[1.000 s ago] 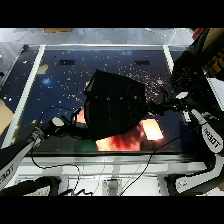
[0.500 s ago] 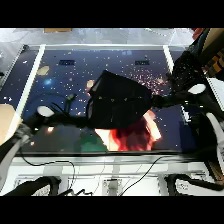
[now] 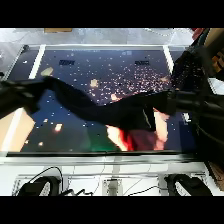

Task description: Fold the clothes and pants, and hang the long-sleeved shirts on hangers.

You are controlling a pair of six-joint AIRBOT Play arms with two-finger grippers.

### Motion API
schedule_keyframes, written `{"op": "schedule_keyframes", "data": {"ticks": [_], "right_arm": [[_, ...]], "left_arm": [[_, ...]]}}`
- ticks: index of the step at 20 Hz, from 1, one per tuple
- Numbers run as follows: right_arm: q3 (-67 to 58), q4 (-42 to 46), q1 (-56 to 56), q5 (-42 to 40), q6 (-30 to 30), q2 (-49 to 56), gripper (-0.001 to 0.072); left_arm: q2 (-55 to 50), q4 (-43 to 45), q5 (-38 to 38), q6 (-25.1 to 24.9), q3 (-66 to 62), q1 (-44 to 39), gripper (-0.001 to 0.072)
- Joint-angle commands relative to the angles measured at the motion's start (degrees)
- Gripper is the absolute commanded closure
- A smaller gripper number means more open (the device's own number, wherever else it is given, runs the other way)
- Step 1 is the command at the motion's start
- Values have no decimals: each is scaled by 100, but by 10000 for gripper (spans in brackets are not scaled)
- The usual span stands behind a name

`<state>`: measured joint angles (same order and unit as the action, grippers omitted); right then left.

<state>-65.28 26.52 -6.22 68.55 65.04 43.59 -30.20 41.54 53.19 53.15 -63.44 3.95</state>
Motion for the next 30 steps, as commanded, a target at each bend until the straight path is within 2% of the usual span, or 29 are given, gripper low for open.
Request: {"op": "schedule_keyframes", "data": {"ticks": [1,3,4,6,8,11,16,18,20,22,24,27,30], "right_arm": [[-2,-651,-540,-614,890,-942,670],[0,-621,-629,-850,1552,-1257,671],[0,-470,-632,-955,1834,-1333,671],[35,691,-632,-1167,2514,-1309,671],[363,1843,-632,-1508,3141,-1056,671],[1211,2330,-632,-2483,3246,-251,670],[1585,2277,-627,-4210,3244,1543,670],[1478,2341,-557,-4478,3237,1915,670],[1373,2494,-326,-4199,3206,2002,670],[1244,2907,31,-3418,2990,1987,671],[1154,3436,358,-2557,2660,1987,671],[1154,4258,656,-1685,2520,2100,670],[1189,4594,654,-1355,2518,2400,670]], "left_arm": [[1279,452,-1010,2,-138,70,691],[1606,483,-1051,11,-138,87,691],[1641,597,-1036,181,-138,87,691],[1434,903,-719,516,-31,85,691],[894,852,-114,516,358,74,691],[-245,114,33,485,1222,-11,692],[-1947,-129,-1300,627,1589,-1132,692],[-2214,-103,-1327,684,1591,-1582,692],[-2293,175,-935,997,1593,-1862,692],[-2293,531,-205,1593,1600,-2017,692],[-2295,645,251,1912,1685,-2173,691],[-2415,645,-138,2022,2057,-2428,691],[-2859,643,-1143,2087,2398,-2610,691]]}}
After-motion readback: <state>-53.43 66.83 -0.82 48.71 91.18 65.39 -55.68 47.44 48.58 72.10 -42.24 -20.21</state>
